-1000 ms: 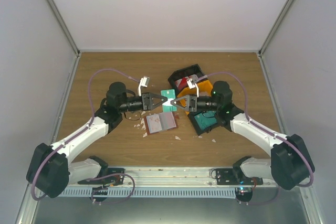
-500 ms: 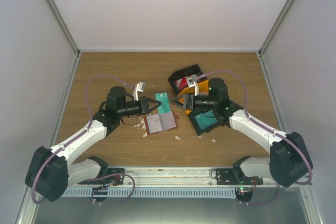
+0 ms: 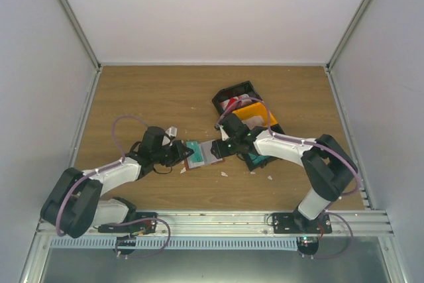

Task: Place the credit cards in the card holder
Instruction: Insert the credit card into the card holder.

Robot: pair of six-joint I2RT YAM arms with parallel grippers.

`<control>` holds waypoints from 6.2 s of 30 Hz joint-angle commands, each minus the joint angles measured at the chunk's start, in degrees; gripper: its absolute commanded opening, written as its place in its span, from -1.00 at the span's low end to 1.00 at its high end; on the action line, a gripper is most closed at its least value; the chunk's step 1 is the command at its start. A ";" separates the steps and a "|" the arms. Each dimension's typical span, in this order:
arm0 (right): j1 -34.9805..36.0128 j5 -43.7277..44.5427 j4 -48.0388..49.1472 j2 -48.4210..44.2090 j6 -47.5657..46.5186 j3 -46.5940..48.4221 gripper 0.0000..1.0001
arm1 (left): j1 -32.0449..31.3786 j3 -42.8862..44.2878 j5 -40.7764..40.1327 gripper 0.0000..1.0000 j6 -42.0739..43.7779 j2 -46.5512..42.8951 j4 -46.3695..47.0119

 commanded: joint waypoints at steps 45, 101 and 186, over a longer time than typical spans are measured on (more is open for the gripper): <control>2.46 8.30 -8.36 8.17 1.82 1.29 -0.46 | -0.38 -1.91 7.18 -1.00 -7.05 18.95 27.03; -1.31 5.27 -3.50 -0.21 5.48 -3.94 -0.22 | -3.89 10.39 5.17 -0.46 -4.52 24.72 12.00; -7.17 2.07 0.47 -1.29 1.91 0.23 -0.10 | -3.80 27.81 0.22 0.37 23.10 19.40 -25.98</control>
